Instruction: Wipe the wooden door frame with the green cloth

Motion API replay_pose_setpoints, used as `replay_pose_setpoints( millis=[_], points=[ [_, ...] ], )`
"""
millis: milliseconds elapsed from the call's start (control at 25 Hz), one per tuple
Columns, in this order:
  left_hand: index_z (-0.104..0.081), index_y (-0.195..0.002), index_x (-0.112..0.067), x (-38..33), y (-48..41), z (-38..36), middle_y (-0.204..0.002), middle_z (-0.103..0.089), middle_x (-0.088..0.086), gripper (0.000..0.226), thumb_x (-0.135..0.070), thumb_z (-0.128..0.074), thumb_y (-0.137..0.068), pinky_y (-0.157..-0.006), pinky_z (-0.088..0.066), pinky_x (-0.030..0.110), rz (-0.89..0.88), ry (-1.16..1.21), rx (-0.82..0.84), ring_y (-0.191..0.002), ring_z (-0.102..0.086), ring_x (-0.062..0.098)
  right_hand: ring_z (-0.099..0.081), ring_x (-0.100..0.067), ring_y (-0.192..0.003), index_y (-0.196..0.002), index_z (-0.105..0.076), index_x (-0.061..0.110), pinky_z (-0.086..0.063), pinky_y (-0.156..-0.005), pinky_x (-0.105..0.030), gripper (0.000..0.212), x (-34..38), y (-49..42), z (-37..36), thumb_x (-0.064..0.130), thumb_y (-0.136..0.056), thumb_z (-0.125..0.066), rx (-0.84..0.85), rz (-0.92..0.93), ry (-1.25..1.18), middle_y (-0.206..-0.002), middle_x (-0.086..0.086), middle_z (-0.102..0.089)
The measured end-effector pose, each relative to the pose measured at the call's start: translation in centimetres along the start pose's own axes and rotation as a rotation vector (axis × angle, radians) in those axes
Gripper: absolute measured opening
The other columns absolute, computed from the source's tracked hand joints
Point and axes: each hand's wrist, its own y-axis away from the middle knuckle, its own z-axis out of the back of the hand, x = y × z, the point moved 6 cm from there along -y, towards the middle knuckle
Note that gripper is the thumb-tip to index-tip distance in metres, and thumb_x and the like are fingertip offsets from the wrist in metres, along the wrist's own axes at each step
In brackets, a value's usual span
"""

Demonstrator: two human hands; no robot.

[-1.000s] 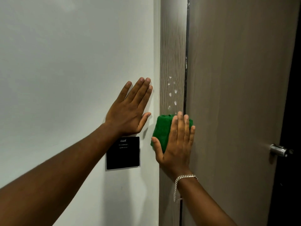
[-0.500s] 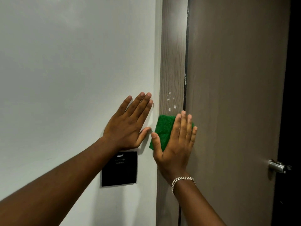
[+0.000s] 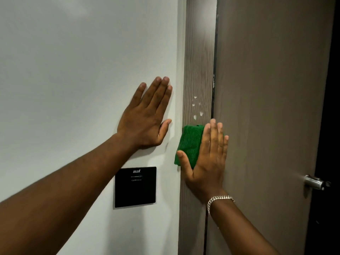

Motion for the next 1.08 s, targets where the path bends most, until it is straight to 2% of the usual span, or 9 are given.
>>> replay_pose_setpoints(
  millis=[120,280,440,560,760,880,1080],
  points=[
    [-0.002,-0.155,-0.003,-0.1,0.2,0.1,-0.166,-0.002,0.017,0.079,-0.050,-0.022,-0.094,-0.125,-0.008,0.049,0.000,0.009,0.012,-0.154,-0.001,0.031,-0.009,-0.030,-0.153,-0.153,-0.016,0.003,-0.005,-0.126,-0.047,0.087,1.0,-2.5,0.1,0.064,-0.093,-0.030,-0.060,-0.107,0.008,-0.163,-0.017,-0.016],
    [-0.002,-0.155,-0.003,-0.1,0.4,0.1,-0.165,-0.001,0.018,0.079,-0.049,-0.023,-0.094,-0.125,-0.008,0.048,0.046,0.026,0.019,-0.154,0.000,0.031,-0.006,-0.030,-0.154,-0.153,-0.013,0.003,-0.005,-0.126,-0.047,0.086,1.1,-0.6,-0.2,0.063,-0.094,-0.031,0.013,0.024,0.031,-0.164,-0.016,-0.013],
    [-0.001,-0.154,-0.001,0.3,0.3,0.4,-0.165,0.001,0.020,0.082,-0.051,-0.022,-0.093,-0.125,-0.009,0.049,0.123,0.039,0.013,-0.153,0.001,0.032,-0.004,-0.030,-0.154,-0.153,-0.013,0.003,-0.003,-0.126,-0.046,0.085,1.3,-4.2,0.2,0.063,-0.094,-0.026,-0.027,-0.122,0.032,-0.164,-0.016,-0.012],
    [0.000,-0.154,-0.001,-0.1,0.1,0.2,-0.165,0.002,0.020,0.082,-0.051,-0.022,-0.093,-0.125,-0.008,0.049,0.114,0.045,0.023,-0.153,0.003,0.033,0.001,-0.028,-0.154,-0.154,-0.008,0.004,-0.001,-0.126,-0.046,0.084,1.7,-2.4,-0.1,0.062,-0.095,-0.025,0.055,0.021,0.059,-0.165,-0.015,-0.005],
    [-0.002,-0.154,0.000,0.3,0.1,0.3,-0.165,0.001,0.021,0.080,-0.049,-0.020,-0.093,-0.125,-0.012,0.050,0.133,0.037,0.025,-0.153,0.002,0.033,0.002,-0.027,-0.154,-0.154,-0.007,0.005,0.002,-0.126,-0.044,0.082,2.6,-5.3,0.1,0.061,-0.096,-0.017,0.027,-0.056,0.033,-0.165,-0.015,-0.003],
    [-0.003,-0.154,0.000,-0.3,0.3,0.1,-0.164,0.001,0.021,0.081,-0.049,-0.022,-0.093,-0.125,-0.011,0.050,0.126,0.057,0.021,-0.153,0.002,0.033,0.002,-0.027,-0.154,-0.154,-0.007,0.005,0.002,-0.126,-0.043,0.082,1.9,-3.7,0.2,0.061,-0.096,-0.019,0.087,0.080,0.049,-0.165,-0.015,-0.004],
    [-0.008,-0.154,0.001,0.1,0.2,0.2,-0.164,-0.004,0.022,0.081,-0.048,-0.026,-0.092,-0.124,-0.013,0.050,0.130,0.045,0.000,-0.153,-0.002,0.034,-0.001,-0.028,-0.154,-0.154,-0.009,0.004,0.000,-0.126,-0.043,0.082,2.2,-7.8,0.4,0.061,-0.096,-0.018,-0.025,-0.063,0.018,-0.165,-0.015,-0.007]
  ],
)
